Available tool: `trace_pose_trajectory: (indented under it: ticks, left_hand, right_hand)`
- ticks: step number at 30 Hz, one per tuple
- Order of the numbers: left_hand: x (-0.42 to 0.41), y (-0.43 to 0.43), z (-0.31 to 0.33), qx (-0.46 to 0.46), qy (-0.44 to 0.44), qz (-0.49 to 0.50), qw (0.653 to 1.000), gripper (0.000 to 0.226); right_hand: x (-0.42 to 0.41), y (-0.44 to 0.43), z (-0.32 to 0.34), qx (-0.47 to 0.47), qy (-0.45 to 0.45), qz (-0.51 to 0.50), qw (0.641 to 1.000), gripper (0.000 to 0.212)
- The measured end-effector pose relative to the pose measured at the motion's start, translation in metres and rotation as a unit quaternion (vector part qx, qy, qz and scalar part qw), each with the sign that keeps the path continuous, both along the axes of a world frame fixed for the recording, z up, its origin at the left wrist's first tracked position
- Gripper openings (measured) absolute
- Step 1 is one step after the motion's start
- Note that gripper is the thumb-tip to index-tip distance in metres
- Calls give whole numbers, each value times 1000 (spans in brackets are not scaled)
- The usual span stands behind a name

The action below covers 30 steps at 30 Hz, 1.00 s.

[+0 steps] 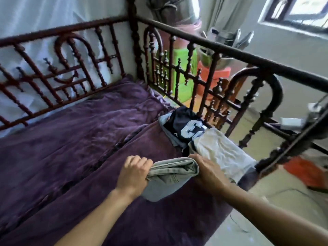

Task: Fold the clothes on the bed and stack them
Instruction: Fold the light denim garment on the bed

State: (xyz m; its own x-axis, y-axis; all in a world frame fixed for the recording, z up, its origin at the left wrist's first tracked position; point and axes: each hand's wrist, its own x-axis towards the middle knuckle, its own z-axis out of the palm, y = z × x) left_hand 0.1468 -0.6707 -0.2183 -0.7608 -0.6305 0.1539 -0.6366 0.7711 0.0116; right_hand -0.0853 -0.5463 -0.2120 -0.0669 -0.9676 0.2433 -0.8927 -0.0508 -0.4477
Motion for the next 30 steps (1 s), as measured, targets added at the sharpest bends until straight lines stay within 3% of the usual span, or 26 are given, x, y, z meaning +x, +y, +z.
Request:
trace_pose_trajectory:
  ticks: [4, 7, 14, 23, 30]
  left_hand:
    - [-90, 29, 12, 12, -4, -14, 1000, 35]
    - [-148, 42, 25, 28, 29, -19, 999, 14]
    - [-236, 33, 66, 195, 118, 1, 974, 22]
    - [-272, -91, 92, 205, 193, 34, 959, 18]
    - [-289, -225, 40, 336, 130, 107, 927, 17]
  right_hand:
    - [-85, 37, 13, -13, 13, -26, 999, 37]
    - [-141, 54, 31, -20, 11, -49, 999, 40]
    - [-228, 41, 68, -81, -10, -84, 993, 46]
    - [-269, -94, 84, -86, -34, -79, 993, 43]
    - [-279, -229, 34, 0, -52, -79, 996, 42]
